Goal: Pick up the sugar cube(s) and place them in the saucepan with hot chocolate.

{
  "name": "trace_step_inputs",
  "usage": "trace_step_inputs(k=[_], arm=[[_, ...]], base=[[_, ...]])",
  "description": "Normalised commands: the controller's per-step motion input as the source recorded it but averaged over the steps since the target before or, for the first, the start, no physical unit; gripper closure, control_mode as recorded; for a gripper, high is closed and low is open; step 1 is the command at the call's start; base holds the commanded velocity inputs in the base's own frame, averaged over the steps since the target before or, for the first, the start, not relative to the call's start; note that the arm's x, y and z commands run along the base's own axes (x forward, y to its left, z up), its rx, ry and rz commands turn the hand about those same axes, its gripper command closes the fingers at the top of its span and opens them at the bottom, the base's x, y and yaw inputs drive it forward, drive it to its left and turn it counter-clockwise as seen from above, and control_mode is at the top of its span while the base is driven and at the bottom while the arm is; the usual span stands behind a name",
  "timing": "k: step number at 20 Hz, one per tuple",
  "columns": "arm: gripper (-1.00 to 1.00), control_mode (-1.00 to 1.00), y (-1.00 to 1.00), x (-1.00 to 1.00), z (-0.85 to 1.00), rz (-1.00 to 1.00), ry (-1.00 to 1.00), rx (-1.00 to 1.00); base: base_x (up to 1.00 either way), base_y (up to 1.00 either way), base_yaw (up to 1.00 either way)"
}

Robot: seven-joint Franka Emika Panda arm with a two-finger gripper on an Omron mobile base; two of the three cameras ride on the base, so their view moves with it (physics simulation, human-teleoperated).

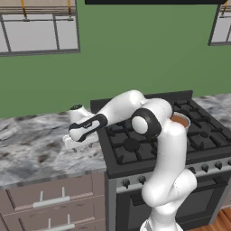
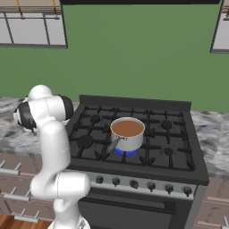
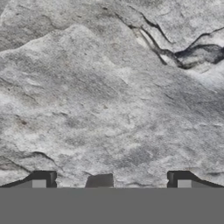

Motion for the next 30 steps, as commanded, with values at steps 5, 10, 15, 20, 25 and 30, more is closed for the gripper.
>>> trace_step_inputs(k=[5, 10, 15, 20, 25, 30], arm=[[-1.00, -1.00, 0.08, 0.06, 0.00, 0.00, 0.00, 0.00], [-1.00, -1.00, 0.00, -0.08, -0.06, 0.00, 0.00, 0.00], [-1.00, -1.00, 0.00, -0.10, -0.05, -0.03, 0.00, 0.00], [-1.00, -1.00, 0.00, -0.14, -0.11, -0.04, 0.00, 0.00], [-1.00, -1.00, 0.00, -0.02, -0.07, -0.02, 0.00, 0.00], [-1.00, -1.00, 0.00, 0.00, -0.04, -0.02, 0.00, 0.00]], base=[[0.00, 0.00, 0.00], [0.00, 0.00, 0.00], [0.00, 0.00, 0.00], [0.00, 0.00, 0.00], [0.00, 0.00, 0.00], [0.00, 0.00, 0.00]])
